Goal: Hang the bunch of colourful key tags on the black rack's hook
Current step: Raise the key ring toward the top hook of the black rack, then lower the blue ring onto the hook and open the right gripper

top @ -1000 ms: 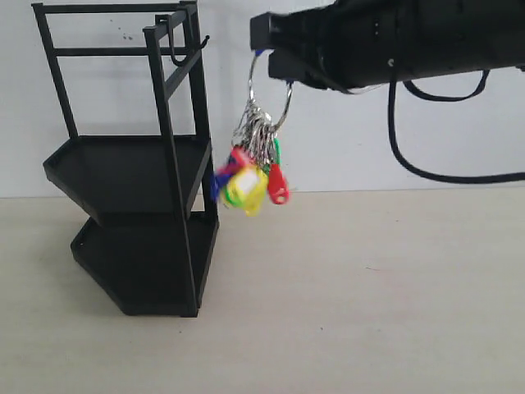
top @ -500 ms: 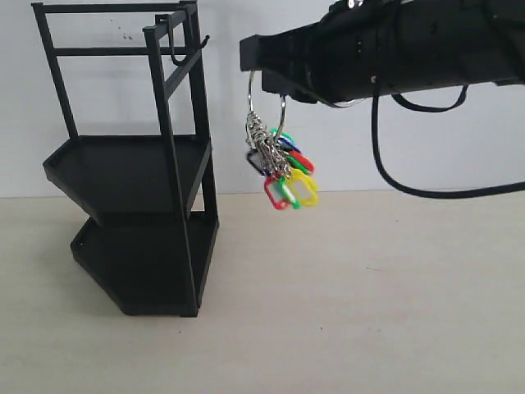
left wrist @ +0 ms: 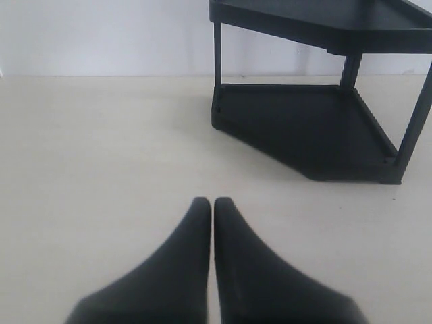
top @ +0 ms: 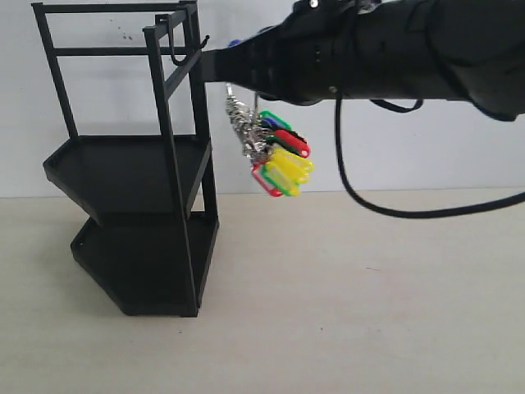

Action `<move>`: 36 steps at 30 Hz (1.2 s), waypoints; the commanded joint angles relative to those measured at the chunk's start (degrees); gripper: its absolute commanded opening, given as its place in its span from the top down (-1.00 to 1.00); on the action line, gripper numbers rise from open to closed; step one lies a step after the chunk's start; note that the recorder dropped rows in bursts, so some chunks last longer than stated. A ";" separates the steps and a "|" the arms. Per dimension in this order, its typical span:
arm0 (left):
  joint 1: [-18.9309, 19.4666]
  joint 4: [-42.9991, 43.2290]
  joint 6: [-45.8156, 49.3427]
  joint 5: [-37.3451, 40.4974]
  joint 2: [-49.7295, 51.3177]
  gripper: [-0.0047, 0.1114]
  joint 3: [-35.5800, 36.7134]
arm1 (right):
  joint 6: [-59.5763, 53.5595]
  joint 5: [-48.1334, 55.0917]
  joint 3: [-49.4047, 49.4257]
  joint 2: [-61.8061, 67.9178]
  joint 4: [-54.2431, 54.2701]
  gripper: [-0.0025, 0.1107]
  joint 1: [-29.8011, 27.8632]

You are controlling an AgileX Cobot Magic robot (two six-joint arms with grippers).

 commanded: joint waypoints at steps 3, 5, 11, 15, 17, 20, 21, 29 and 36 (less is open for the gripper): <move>0.21 -0.43 -0.60 -0.77 -0.12 0.84 -0.08 | -3.65 -13.19 -0.24 -0.32 2.98 0.96 4.52; 0.21 -0.43 -0.60 -0.77 -0.12 0.84 -0.08 | -8.12 -15.00 -0.24 -0.32 7.36 0.96 4.52; 0.21 -0.43 -0.60 -0.77 -0.12 0.84 -0.08 | -39.37 -21.70 -0.90 -0.32 35.04 0.96 4.52; 0.21 -0.43 -0.60 -0.77 -0.12 0.84 -0.08 | -64.07 -25.61 -3.70 -0.03 55.78 0.96 4.64; 0.21 -0.43 -0.60 -0.77 -0.12 0.84 -0.08 | -71.80 -25.65 -5.14 0.45 59.06 0.96 4.64; 0.21 -0.43 -0.60 -0.77 -0.12 0.84 -0.08 | -76.67 -28.10 -6.26 1.83 59.06 0.96 6.83; 0.21 -0.43 -0.60 -0.77 -0.12 0.84 -0.08 | -79.27 -30.79 -6.90 2.55 59.06 0.96 8.14; 0.21 -0.43 -0.60 -0.77 -0.12 0.84 -0.08 | -85.98 -40.13 -15.33 10.51 59.06 0.96 15.25; 0.21 -0.43 -0.60 -0.77 -0.12 0.84 -0.08 | -86.23 -40.41 -20.00 13.22 59.06 0.96 17.11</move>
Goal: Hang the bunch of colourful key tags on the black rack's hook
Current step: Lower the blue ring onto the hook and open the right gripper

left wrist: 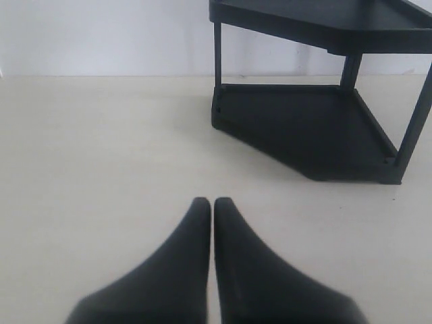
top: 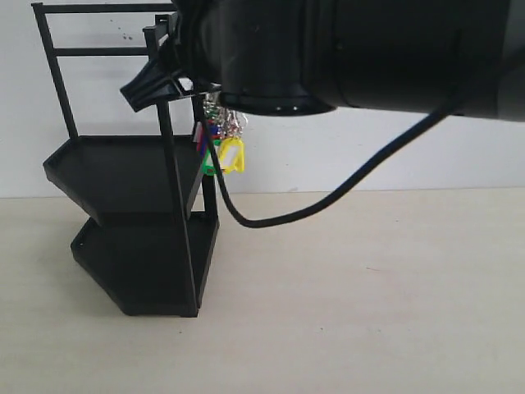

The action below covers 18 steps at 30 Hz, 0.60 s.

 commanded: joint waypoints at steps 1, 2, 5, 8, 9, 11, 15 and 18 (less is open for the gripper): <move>0.21 -0.43 -0.60 -0.77 -0.12 0.84 -0.08 | -0.72 -0.76 -2.26 0.65 -1.01 0.96 0.52; 0.21 -0.43 -0.60 -0.77 -0.12 0.84 -0.08 | -0.72 -0.76 -2.35 0.79 -1.01 0.96 0.52; 0.21 -0.43 -0.60 -0.77 -0.12 0.84 -0.08 | -0.58 -0.76 -2.38 1.13 -1.01 0.96 0.61; 0.21 -0.43 -0.60 -0.77 -0.12 0.84 -0.08 | -0.67 -0.85 -2.38 1.64 -1.01 0.96 1.54; 0.21 -0.43 -0.60 -0.77 -0.12 0.84 -0.08 | -0.81 -0.88 -2.38 2.11 -1.01 0.96 1.97; 0.21 -0.43 -0.60 -0.77 -0.12 0.84 -0.08 | -0.81 -1.31 -2.38 2.41 -1.01 0.96 2.48; 0.21 -0.43 -0.60 -0.77 -0.12 0.84 -0.08 | -0.81 -2.67 -2.38 3.32 -1.01 0.96 2.80; 0.21 -0.43 -0.60 -0.77 -0.12 0.84 -0.08 | -0.81 -3.93 -2.38 3.40 -1.01 0.96 2.80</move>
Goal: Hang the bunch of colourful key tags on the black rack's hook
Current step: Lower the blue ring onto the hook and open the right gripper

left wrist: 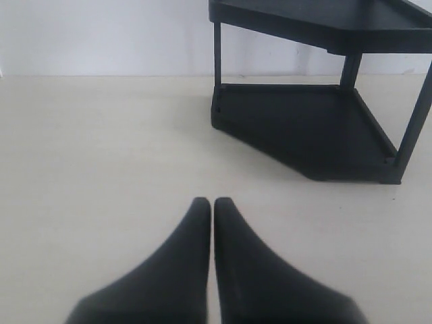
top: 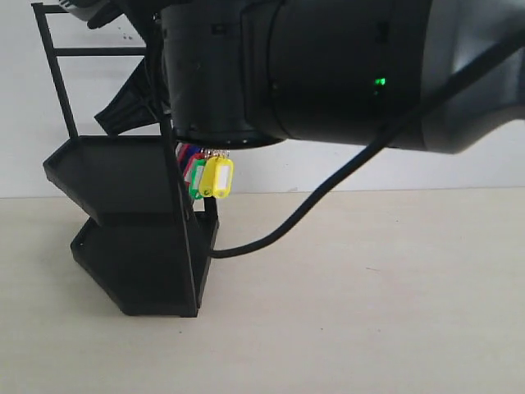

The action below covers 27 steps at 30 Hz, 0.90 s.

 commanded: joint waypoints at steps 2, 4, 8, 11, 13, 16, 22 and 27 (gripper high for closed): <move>0.21 -0.43 -0.60 -0.77 -0.12 0.84 -0.08 | -0.58 -0.96 -0.69 -0.06 -1.13 0.96 0.08; 0.21 -0.43 -0.60 -0.77 -0.12 0.84 -0.08 | -0.58 -0.96 -0.69 -0.06 -1.13 0.96 0.08; 0.21 -0.43 -0.60 -0.77 -0.12 0.84 -0.08 | -0.58 0.31 -0.69 -0.06 -1.13 0.96 0.08; 0.21 -0.43 -0.60 -0.77 -0.12 0.84 -0.08 | -0.58 1.24 -0.69 -0.06 -1.13 0.93 0.08; 0.21 -0.43 -0.60 -0.77 -0.12 0.84 -0.08 | -0.58 1.22 -0.69 -0.06 -1.13 0.81 0.08; 0.21 -0.43 -0.60 -0.77 -0.12 0.84 -0.08 | -0.58 1.22 -0.69 -0.06 -1.13 0.50 0.08; 0.21 -0.43 -0.60 -0.77 -0.12 0.84 -0.08 | 1.69 -1.70 -0.69 -0.06 -1.13 0.03 0.08; 0.21 -0.43 -0.60 -0.77 -0.12 0.84 -0.08 | 1.84 -10.07 -0.69 -1.20 -1.13 0.03 0.08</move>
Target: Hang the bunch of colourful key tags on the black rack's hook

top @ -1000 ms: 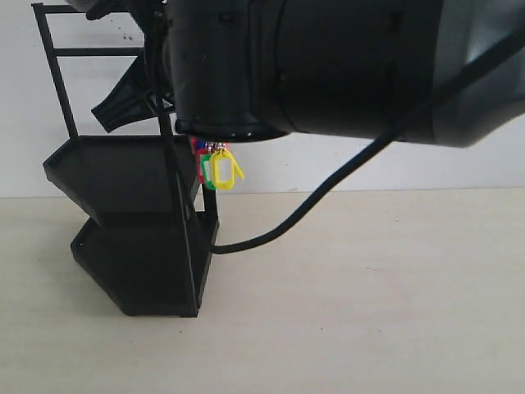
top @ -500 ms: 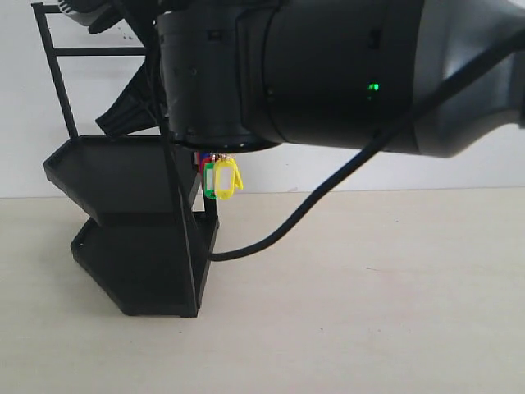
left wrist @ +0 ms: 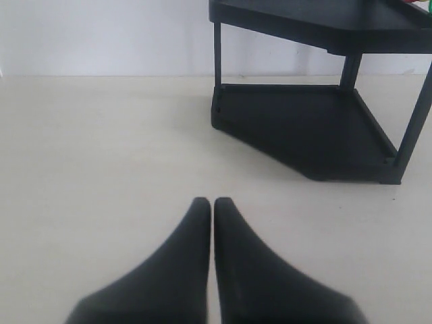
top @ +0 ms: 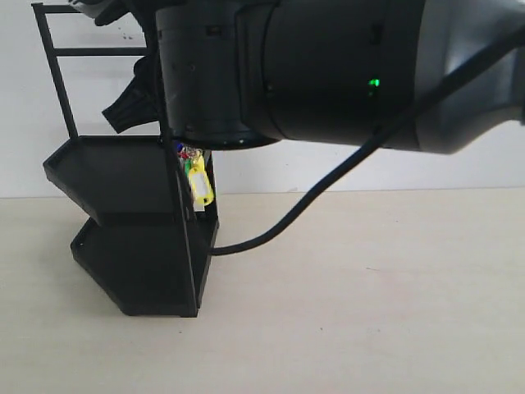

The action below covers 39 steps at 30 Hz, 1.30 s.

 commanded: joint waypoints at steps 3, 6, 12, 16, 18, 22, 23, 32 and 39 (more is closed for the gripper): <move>0.21 -0.43 -0.60 -0.77 -0.12 0.84 -0.08 | -0.42 -12.07 -0.36 -3.46 -0.64 0.03 0.51; 0.21 -0.43 -0.60 -0.77 -0.12 0.84 -0.08 | -1.11 -17.29 -0.36 -5.40 -0.64 0.03 1.11; 0.21 -0.43 -0.60 -0.77 -0.12 0.84 -0.08 | -3.27 -25.36 -0.36 -8.84 -0.64 0.03 1.25; 0.21 -0.43 -0.60 -0.77 -0.12 0.84 -0.08 | -3.27 -26.11 0.21 -10.81 -0.64 0.47 1.12; 0.21 -0.43 -0.60 -0.77 -0.12 0.84 -0.08 | -3.27 -26.11 1.41 -12.18 -0.64 0.86 1.12; 0.21 -0.43 -0.60 -0.77 -0.12 0.84 -0.08 | -3.27 -26.11 6.14 -18.26 -0.64 0.96 1.12; 0.21 -0.43 -0.60 -0.77 -0.12 0.84 -0.08 | -3.27 -26.11 7.39 -19.81 -0.64 0.96 1.12; 0.21 -0.43 -0.60 -0.77 -0.12 0.84 -0.08 | -3.27 -3.97 33.24 -52.95 -1.21 0.96 1.12; 0.21 -0.43 -0.60 -0.77 -0.12 0.84 -0.08 | 0.19 -5.94 41.87 -66.35 -0.64 0.96 1.12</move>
